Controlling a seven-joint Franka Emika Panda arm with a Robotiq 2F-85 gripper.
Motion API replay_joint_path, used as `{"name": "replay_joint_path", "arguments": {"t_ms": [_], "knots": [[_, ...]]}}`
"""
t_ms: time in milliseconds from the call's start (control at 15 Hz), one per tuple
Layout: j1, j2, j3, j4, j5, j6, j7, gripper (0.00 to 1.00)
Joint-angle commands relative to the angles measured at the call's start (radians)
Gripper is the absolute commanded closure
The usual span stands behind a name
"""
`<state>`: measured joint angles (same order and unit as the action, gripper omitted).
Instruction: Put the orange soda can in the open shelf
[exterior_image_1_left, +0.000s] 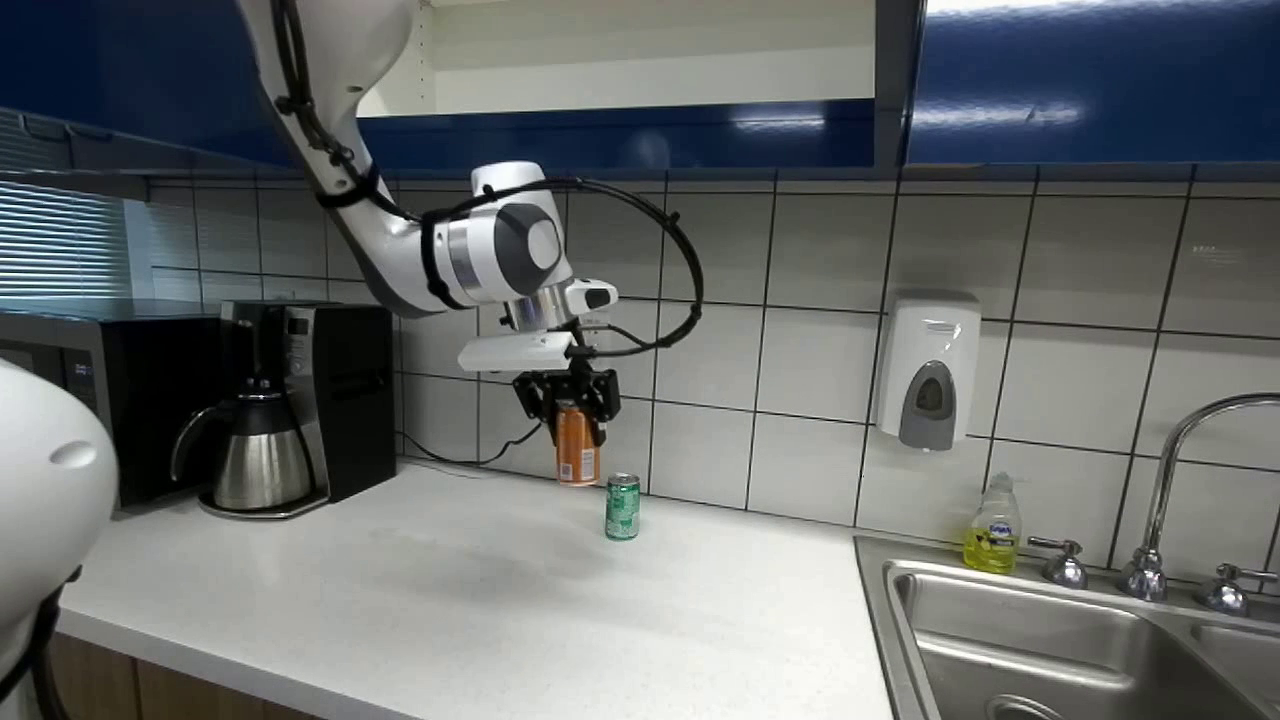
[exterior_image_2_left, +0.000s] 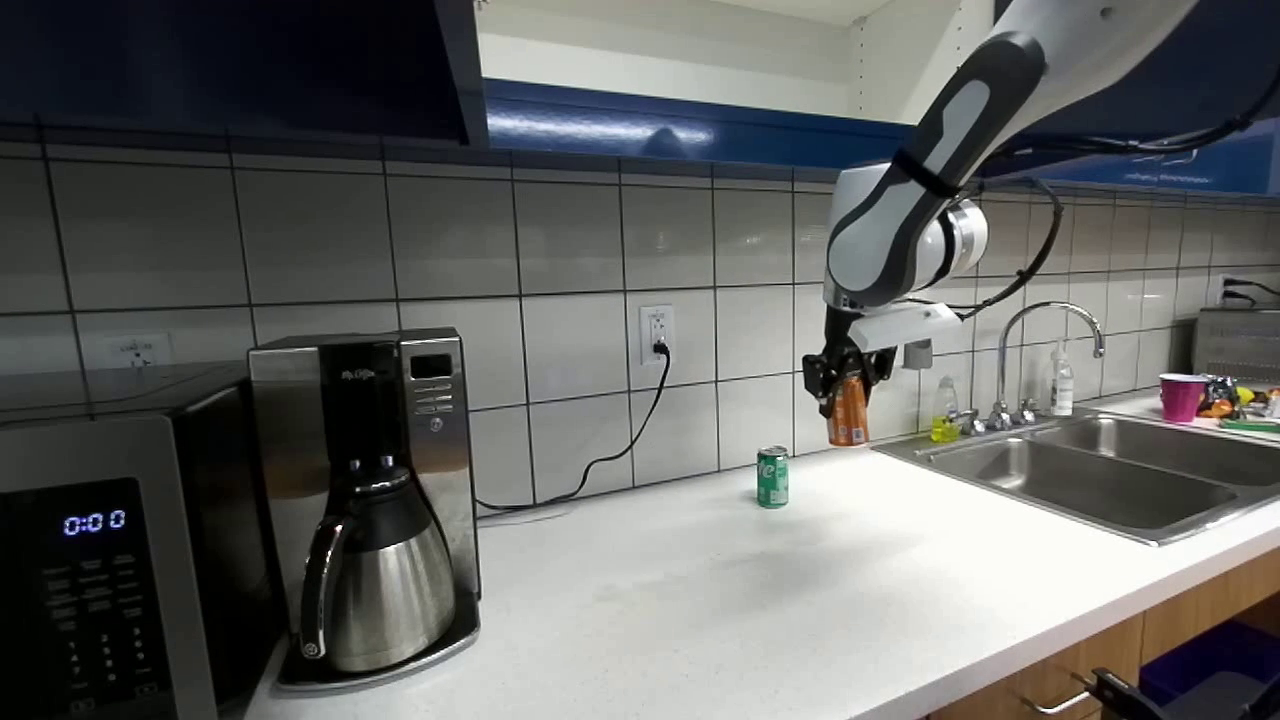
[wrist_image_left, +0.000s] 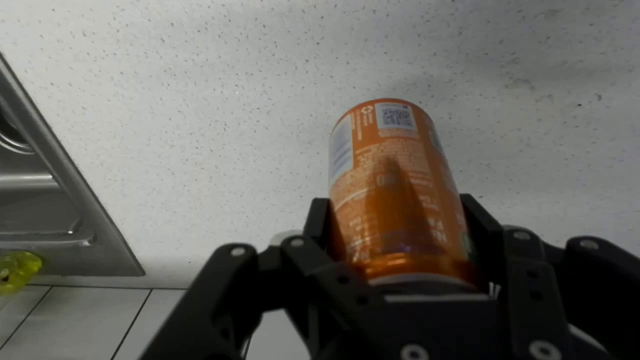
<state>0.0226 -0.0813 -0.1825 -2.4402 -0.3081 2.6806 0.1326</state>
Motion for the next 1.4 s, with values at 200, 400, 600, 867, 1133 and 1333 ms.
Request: {"name": "replay_joint_path", "arguments": {"t_ms": [200, 400, 600, 867, 1133, 1333], "knots": [[-0.026, -0.217, 0.144, 0.002, 0.047, -0.199, 0.036, 0.61], [-0.021, -0.267, 0.182, 0.030, 0.080, -0.266, 0.033, 0.61], [-0.020, -0.314, 0.207, 0.060, 0.106, -0.339, 0.031, 0.61], [-0.018, -0.365, 0.229, 0.125, 0.131, -0.462, 0.031, 0.61], [-0.015, -0.404, 0.240, 0.193, 0.146, -0.574, 0.031, 0.61], [-0.011, -0.423, 0.247, 0.246, 0.155, -0.643, 0.026, 0.61]]}}
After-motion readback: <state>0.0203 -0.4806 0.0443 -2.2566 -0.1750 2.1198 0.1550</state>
